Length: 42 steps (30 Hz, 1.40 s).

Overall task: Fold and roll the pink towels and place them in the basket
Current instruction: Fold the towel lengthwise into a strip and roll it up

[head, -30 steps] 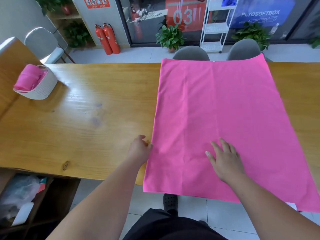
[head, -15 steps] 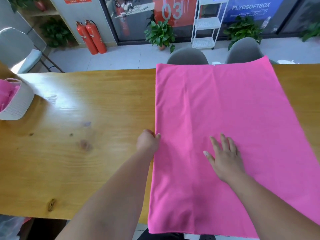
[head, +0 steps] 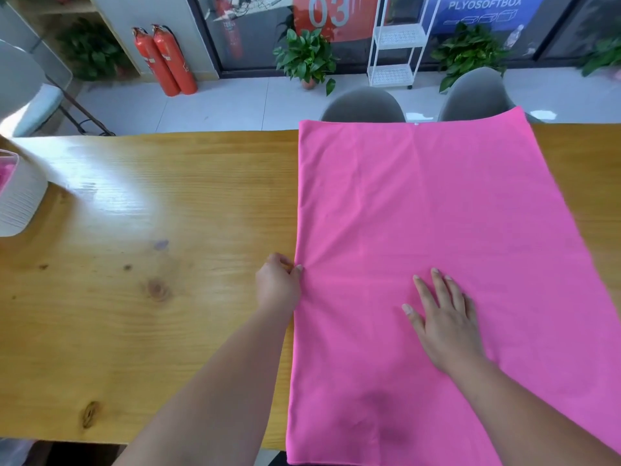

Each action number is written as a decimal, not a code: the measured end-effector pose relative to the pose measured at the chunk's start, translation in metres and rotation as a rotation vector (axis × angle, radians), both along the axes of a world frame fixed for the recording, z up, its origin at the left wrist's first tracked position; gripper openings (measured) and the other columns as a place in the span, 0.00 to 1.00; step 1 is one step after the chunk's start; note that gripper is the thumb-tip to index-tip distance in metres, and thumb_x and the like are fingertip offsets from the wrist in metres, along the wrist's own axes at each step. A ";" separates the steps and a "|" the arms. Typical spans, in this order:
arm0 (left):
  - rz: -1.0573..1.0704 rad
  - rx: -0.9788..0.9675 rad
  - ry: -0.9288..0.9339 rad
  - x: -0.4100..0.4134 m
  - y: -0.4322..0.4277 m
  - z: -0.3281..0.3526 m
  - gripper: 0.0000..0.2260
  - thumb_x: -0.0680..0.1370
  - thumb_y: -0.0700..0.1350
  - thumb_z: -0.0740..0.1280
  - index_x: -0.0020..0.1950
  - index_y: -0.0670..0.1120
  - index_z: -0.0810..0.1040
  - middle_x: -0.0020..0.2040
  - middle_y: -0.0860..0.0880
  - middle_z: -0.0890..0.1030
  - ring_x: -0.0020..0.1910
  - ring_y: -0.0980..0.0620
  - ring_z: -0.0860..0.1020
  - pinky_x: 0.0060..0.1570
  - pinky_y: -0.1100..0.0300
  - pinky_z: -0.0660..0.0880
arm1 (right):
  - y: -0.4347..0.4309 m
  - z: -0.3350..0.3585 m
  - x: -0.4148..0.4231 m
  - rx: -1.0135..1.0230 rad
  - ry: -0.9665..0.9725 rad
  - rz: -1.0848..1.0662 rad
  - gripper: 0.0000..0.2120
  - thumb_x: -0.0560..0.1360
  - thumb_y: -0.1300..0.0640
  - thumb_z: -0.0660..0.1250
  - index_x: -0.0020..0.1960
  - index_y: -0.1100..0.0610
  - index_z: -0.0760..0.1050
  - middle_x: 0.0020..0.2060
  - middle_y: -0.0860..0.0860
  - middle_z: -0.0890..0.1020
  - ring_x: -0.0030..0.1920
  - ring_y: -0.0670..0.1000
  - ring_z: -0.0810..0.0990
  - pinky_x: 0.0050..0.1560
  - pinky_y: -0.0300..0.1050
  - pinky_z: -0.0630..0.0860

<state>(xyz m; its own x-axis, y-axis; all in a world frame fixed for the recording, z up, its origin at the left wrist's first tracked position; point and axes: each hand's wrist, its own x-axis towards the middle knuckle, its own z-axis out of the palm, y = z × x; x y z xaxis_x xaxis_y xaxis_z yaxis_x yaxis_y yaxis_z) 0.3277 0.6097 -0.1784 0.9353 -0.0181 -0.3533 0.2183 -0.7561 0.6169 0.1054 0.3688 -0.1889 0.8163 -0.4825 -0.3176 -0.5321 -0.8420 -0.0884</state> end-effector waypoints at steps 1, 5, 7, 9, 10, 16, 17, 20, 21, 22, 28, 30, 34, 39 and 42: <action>-0.021 0.051 -0.030 -0.003 -0.003 0.001 0.11 0.81 0.50 0.70 0.61 0.50 0.77 0.55 0.50 0.80 0.50 0.47 0.81 0.44 0.56 0.75 | 0.000 0.001 0.001 -0.008 0.001 0.004 0.39 0.80 0.28 0.32 0.86 0.44 0.45 0.85 0.50 0.41 0.85 0.55 0.40 0.84 0.61 0.45; -0.336 0.291 -0.373 -0.006 -0.021 -0.005 0.24 0.82 0.52 0.65 0.77 0.49 0.68 0.73 0.44 0.69 0.71 0.41 0.70 0.69 0.45 0.71 | -0.004 0.004 0.011 -0.058 -0.030 0.020 0.38 0.82 0.30 0.36 0.86 0.46 0.50 0.85 0.54 0.44 0.84 0.60 0.45 0.83 0.62 0.47; -0.608 0.324 -0.460 0.001 -0.037 -0.010 0.29 0.84 0.55 0.61 0.84 0.48 0.59 0.84 0.43 0.57 0.83 0.41 0.55 0.81 0.45 0.58 | -0.008 0.005 0.027 -0.074 -0.057 0.036 0.37 0.82 0.30 0.37 0.86 0.46 0.48 0.85 0.53 0.41 0.85 0.60 0.42 0.83 0.61 0.45; -0.808 0.376 -0.456 0.014 -0.049 -0.022 0.33 0.86 0.62 0.54 0.87 0.49 0.49 0.87 0.45 0.45 0.86 0.45 0.41 0.84 0.45 0.47 | -0.015 0.001 0.046 -0.079 -0.074 0.063 0.37 0.82 0.29 0.37 0.86 0.44 0.44 0.85 0.53 0.39 0.85 0.59 0.40 0.83 0.60 0.44; -0.842 0.412 -0.437 0.022 -0.049 -0.030 0.35 0.85 0.66 0.50 0.87 0.50 0.46 0.87 0.46 0.43 0.85 0.46 0.39 0.84 0.45 0.46 | -0.020 -0.003 0.053 -0.082 -0.071 0.067 0.37 0.82 0.29 0.37 0.86 0.44 0.43 0.85 0.52 0.38 0.84 0.58 0.38 0.83 0.60 0.44; -0.785 0.550 -0.402 0.045 -0.034 -0.047 0.40 0.83 0.72 0.42 0.87 0.48 0.44 0.86 0.44 0.40 0.84 0.45 0.35 0.83 0.41 0.42 | -0.039 -0.025 0.041 -0.128 -0.064 0.014 0.36 0.83 0.29 0.40 0.86 0.44 0.41 0.85 0.49 0.39 0.84 0.54 0.35 0.84 0.61 0.46; -0.752 0.539 -0.408 0.043 -0.041 -0.044 0.39 0.84 0.70 0.43 0.87 0.46 0.47 0.87 0.42 0.42 0.85 0.44 0.36 0.83 0.41 0.42 | -0.039 -0.024 0.042 -0.131 -0.066 0.011 0.36 0.83 0.29 0.41 0.86 0.44 0.42 0.85 0.49 0.40 0.84 0.54 0.36 0.84 0.61 0.46; -0.687 0.477 -0.429 0.023 -0.052 -0.041 0.38 0.85 0.68 0.46 0.87 0.43 0.49 0.87 0.41 0.44 0.85 0.43 0.38 0.83 0.41 0.45 | -0.037 -0.024 0.044 -0.133 -0.055 0.006 0.36 0.83 0.29 0.42 0.86 0.44 0.43 0.86 0.50 0.41 0.85 0.54 0.37 0.83 0.62 0.48; -0.713 0.467 -0.439 0.016 -0.051 -0.043 0.39 0.85 0.69 0.47 0.87 0.44 0.49 0.87 0.43 0.44 0.85 0.44 0.38 0.83 0.42 0.46 | -0.038 -0.024 0.044 -0.134 -0.057 0.000 0.36 0.83 0.29 0.42 0.86 0.44 0.43 0.86 0.50 0.41 0.85 0.54 0.37 0.83 0.61 0.48; -0.738 0.467 -0.437 0.012 -0.049 -0.045 0.39 0.84 0.70 0.47 0.87 0.45 0.48 0.87 0.44 0.44 0.85 0.45 0.38 0.83 0.42 0.47 | -0.037 -0.025 0.043 -0.135 -0.057 0.001 0.37 0.83 0.29 0.41 0.86 0.44 0.42 0.86 0.50 0.41 0.85 0.54 0.37 0.83 0.61 0.48; -0.798 0.548 -0.361 0.024 -0.052 -0.049 0.40 0.84 0.71 0.43 0.87 0.45 0.43 0.86 0.43 0.39 0.84 0.43 0.35 0.83 0.42 0.43 | -0.039 -0.028 0.047 -0.142 -0.044 0.018 0.37 0.82 0.29 0.40 0.86 0.44 0.42 0.86 0.50 0.40 0.84 0.55 0.37 0.84 0.61 0.45; -0.793 0.567 -0.361 0.016 -0.052 -0.042 0.39 0.84 0.70 0.41 0.87 0.45 0.44 0.86 0.42 0.38 0.84 0.42 0.35 0.83 0.41 0.42 | -0.040 -0.028 0.047 -0.135 -0.024 0.018 0.37 0.82 0.29 0.38 0.86 0.44 0.39 0.85 0.50 0.37 0.84 0.55 0.34 0.84 0.60 0.42; -0.817 0.413 -0.420 -0.058 -0.026 -0.038 0.36 0.86 0.68 0.47 0.87 0.48 0.47 0.86 0.44 0.40 0.85 0.42 0.37 0.83 0.41 0.45 | -0.024 -0.015 0.042 -0.076 -0.039 0.014 0.34 0.85 0.34 0.41 0.86 0.46 0.38 0.85 0.52 0.36 0.84 0.56 0.35 0.84 0.60 0.41; -0.886 0.412 -0.435 -0.103 0.041 -0.053 0.37 0.85 0.67 0.53 0.87 0.49 0.48 0.87 0.47 0.44 0.86 0.45 0.42 0.83 0.43 0.52 | 0.008 -0.020 -0.034 -0.039 -0.045 0.123 0.32 0.85 0.34 0.42 0.86 0.44 0.44 0.85 0.47 0.40 0.84 0.53 0.36 0.84 0.61 0.48; -0.898 0.480 -0.412 -0.094 0.039 -0.052 0.38 0.84 0.70 0.48 0.87 0.49 0.45 0.87 0.46 0.41 0.85 0.45 0.39 0.82 0.42 0.51 | 0.000 -0.020 -0.063 -0.074 0.008 0.071 0.33 0.84 0.32 0.37 0.86 0.43 0.42 0.85 0.49 0.37 0.84 0.54 0.33 0.84 0.60 0.44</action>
